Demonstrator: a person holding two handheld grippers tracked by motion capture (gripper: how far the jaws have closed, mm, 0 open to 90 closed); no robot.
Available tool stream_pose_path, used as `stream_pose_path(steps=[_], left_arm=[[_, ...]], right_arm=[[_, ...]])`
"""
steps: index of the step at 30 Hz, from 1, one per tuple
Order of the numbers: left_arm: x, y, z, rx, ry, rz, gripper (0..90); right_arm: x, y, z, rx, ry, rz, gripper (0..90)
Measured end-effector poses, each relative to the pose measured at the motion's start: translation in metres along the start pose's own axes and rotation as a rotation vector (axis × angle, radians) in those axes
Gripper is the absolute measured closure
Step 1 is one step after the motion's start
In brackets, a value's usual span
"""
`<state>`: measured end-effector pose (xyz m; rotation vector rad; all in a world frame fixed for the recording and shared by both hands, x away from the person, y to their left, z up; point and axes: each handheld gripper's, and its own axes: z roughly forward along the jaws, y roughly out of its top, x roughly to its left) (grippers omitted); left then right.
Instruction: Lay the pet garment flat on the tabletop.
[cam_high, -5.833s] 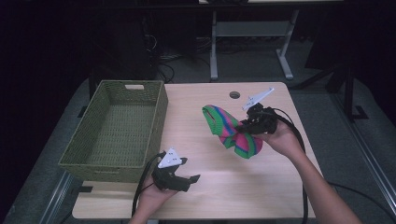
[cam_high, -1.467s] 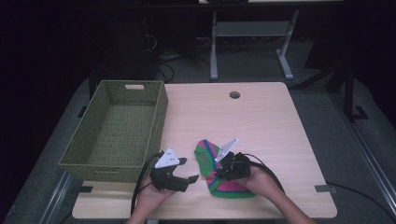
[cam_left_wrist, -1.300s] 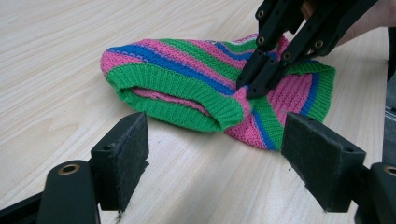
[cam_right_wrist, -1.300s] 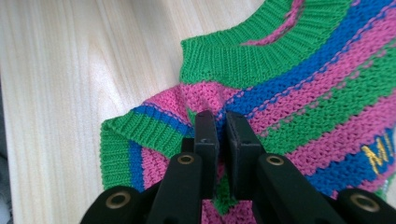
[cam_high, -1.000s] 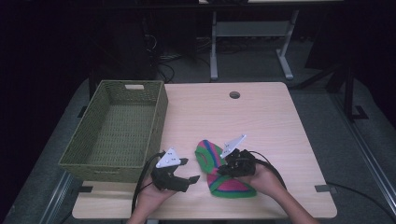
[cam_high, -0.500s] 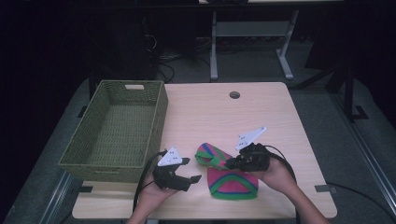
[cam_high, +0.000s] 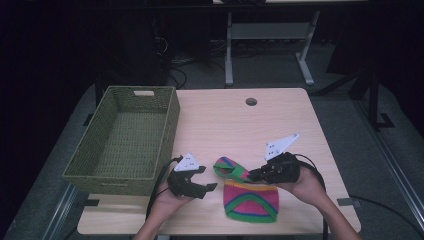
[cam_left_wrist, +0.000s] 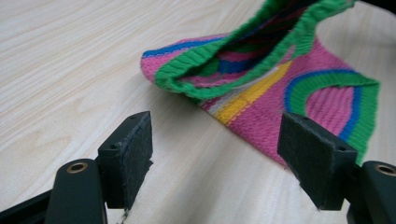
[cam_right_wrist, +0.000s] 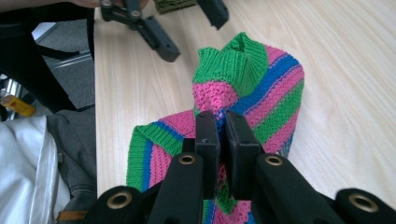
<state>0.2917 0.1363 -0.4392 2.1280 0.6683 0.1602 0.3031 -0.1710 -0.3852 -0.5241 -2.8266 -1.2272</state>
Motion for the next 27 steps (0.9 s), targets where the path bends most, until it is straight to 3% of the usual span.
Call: stream_pose_path(steps=[9,16,20,21,27], left_arm=[[0.007,0.009,0.015,0.047,0.041,0.086,30.2],[0.007,0.013,0.028,0.015,0.028,0.131,34.1],[0.003,0.016,0.032,0.005,0.015,0.178,42.7],[0.0,0.02,0.033,0.021,0.014,0.211,49.6],[-0.005,0.025,0.036,0.031,-0.014,0.261,73.0]], right_arm=[[-0.004,-0.004,-0.006,-0.015,0.026,-0.004,84.3],[-0.007,-0.006,-0.012,-0.016,0.053,-0.009,84.3],[-0.01,-0.008,-0.008,0.013,0.076,-0.021,84.3],[-0.01,-0.008,-0.007,0.01,0.086,-0.015,84.3],[-0.013,-0.01,-0.007,0.012,0.076,-0.007,84.2]])
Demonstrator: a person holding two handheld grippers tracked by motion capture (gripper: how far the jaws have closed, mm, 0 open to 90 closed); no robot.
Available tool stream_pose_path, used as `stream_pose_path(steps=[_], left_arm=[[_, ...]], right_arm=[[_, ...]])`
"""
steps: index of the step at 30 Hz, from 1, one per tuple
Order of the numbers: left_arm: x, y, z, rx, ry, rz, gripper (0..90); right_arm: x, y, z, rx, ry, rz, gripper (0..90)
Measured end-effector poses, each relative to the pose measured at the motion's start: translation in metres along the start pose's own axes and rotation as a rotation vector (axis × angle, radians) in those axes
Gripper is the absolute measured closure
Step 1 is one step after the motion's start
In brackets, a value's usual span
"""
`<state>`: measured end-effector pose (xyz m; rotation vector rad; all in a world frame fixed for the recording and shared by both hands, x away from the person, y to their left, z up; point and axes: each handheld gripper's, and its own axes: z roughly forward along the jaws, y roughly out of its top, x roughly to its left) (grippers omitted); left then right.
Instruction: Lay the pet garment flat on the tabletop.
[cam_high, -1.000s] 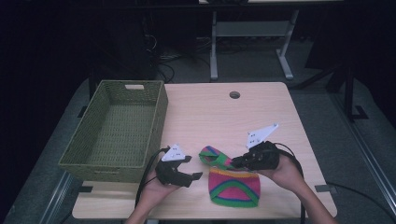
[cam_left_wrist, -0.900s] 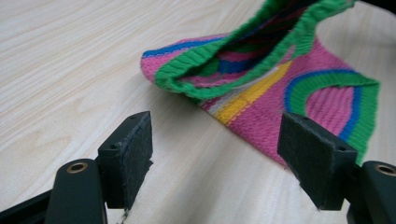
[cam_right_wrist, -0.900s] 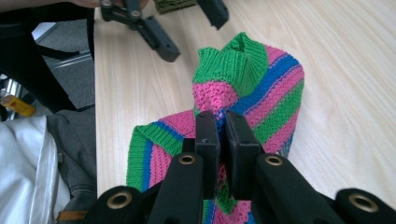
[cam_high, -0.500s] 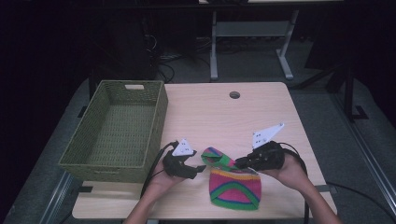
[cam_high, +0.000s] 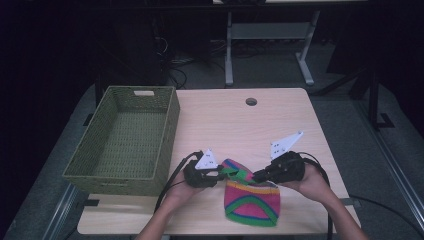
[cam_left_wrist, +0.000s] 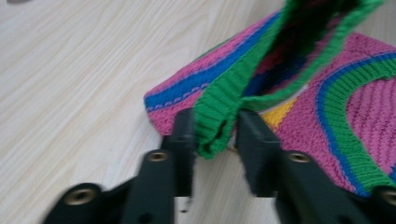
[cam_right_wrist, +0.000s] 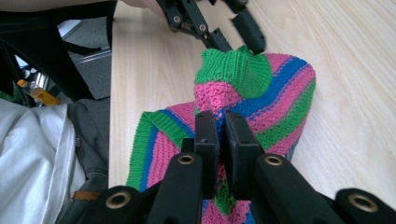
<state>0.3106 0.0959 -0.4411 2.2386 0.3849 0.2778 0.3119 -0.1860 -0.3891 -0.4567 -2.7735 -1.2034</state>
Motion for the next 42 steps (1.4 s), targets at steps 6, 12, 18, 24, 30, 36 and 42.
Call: stream_pose_path(steps=[6,12,18,24,30,36,42], left_arm=[[-0.004,0.0,-0.004,0.016,-0.023,0.002,86.5],[-0.008,0.003,-0.015,0.014,-0.027,0.02,87.0],[-0.012,0.007,-0.029,0.021,-0.024,0.028,87.4],[-0.016,0.018,-0.046,0.024,-0.002,0.049,87.6],[-0.019,0.03,-0.055,0.033,0.014,0.07,88.1],[-0.011,0.04,-0.051,0.039,0.04,0.051,88.2],[-0.001,0.05,-0.041,0.052,0.057,0.021,88.1]], right_arm=[[-0.004,-0.005,-0.004,-0.003,-0.018,0.024,84.2],[-0.003,-0.006,-0.006,-0.003,-0.033,0.027,84.2],[0.001,-0.001,-0.008,0.01,-0.043,0.009,84.2],[0.008,0.006,-0.009,0.018,-0.047,-0.01,84.2],[0.01,0.01,-0.013,0.023,-0.055,-0.021,84.2],[0.003,0.012,-0.017,0.005,-0.093,0.007,84.1],[-0.008,0.011,-0.021,-0.004,-0.127,0.049,84.1]])
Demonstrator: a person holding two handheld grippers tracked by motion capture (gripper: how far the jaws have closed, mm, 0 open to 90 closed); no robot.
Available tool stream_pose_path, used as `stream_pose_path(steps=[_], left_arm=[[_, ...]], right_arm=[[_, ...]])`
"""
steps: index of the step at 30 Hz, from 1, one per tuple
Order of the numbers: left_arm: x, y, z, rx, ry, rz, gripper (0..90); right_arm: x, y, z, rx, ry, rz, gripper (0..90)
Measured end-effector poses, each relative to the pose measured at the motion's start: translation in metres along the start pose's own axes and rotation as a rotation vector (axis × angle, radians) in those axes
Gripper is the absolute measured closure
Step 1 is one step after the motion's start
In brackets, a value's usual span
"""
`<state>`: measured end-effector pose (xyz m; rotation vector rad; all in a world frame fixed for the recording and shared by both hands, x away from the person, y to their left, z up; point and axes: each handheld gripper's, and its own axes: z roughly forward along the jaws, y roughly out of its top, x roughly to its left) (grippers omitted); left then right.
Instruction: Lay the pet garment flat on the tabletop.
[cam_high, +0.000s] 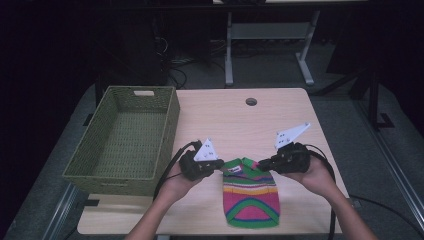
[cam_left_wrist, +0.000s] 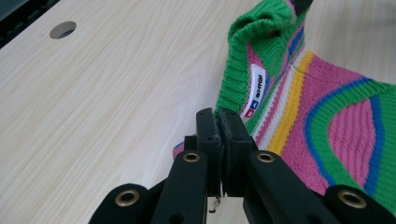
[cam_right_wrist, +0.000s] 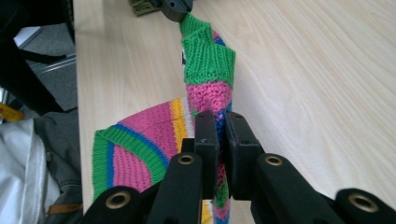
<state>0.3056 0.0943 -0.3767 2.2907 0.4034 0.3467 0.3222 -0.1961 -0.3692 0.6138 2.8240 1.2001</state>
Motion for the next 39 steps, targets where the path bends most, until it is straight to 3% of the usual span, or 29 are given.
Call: stream_pose_path(steps=[9,20,39], left_arm=[[0.009,0.01,0.014,0.02,0.006,-0.029,88.1],[0.021,0.009,0.028,0.032,0.011,-0.076,88.1],[0.033,0.018,0.044,0.056,0.017,-0.099,88.1]], right_arm=[[-0.012,0.002,0.003,0.016,-0.026,0.032,83.9],[-0.024,0.003,0.009,0.033,-0.05,0.065,83.8],[-0.04,-0.002,0.011,0.033,-0.087,0.108,83.5]])
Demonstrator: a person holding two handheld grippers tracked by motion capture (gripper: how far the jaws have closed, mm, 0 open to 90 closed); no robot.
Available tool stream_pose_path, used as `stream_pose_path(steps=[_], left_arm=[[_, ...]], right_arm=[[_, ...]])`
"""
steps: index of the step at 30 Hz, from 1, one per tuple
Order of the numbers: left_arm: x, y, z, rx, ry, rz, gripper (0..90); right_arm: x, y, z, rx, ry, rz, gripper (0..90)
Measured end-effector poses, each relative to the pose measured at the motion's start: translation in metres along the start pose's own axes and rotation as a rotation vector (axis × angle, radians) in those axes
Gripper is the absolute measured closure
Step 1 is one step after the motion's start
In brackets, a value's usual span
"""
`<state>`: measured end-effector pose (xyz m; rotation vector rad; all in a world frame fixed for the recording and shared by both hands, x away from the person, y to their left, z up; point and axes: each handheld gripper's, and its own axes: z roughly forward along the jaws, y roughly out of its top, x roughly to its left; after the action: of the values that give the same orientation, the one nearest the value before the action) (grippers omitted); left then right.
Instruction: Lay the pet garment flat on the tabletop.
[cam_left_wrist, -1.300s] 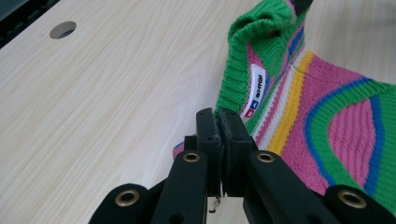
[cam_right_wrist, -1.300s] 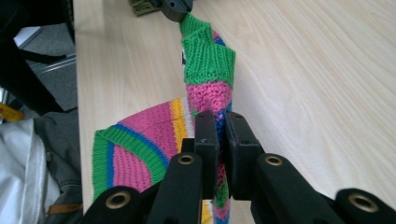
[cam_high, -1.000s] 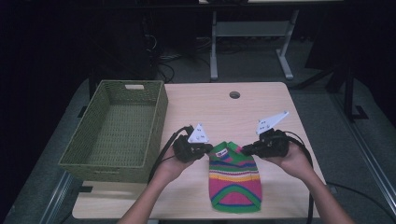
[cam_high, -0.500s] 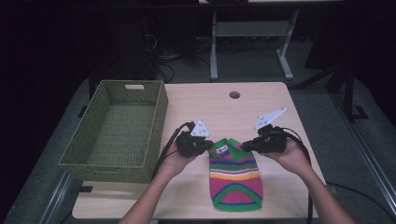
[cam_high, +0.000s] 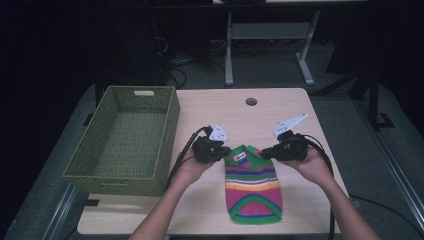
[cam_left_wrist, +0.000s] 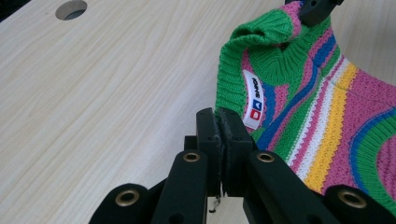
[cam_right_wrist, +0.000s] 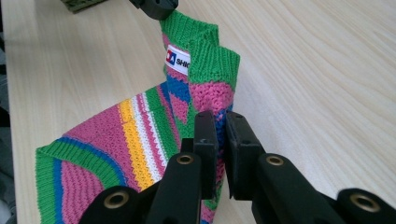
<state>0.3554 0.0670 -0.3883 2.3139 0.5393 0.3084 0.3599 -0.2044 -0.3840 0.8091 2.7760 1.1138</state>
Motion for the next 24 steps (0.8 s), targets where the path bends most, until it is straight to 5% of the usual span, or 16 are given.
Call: stream_pose_path(steps=[24], left_arm=[[0.019,0.009,0.042,0.041,0.019,-0.093,87.9]], right_arm=[[-0.03,-0.009,0.015,0.023,-0.086,0.103,83.2]])
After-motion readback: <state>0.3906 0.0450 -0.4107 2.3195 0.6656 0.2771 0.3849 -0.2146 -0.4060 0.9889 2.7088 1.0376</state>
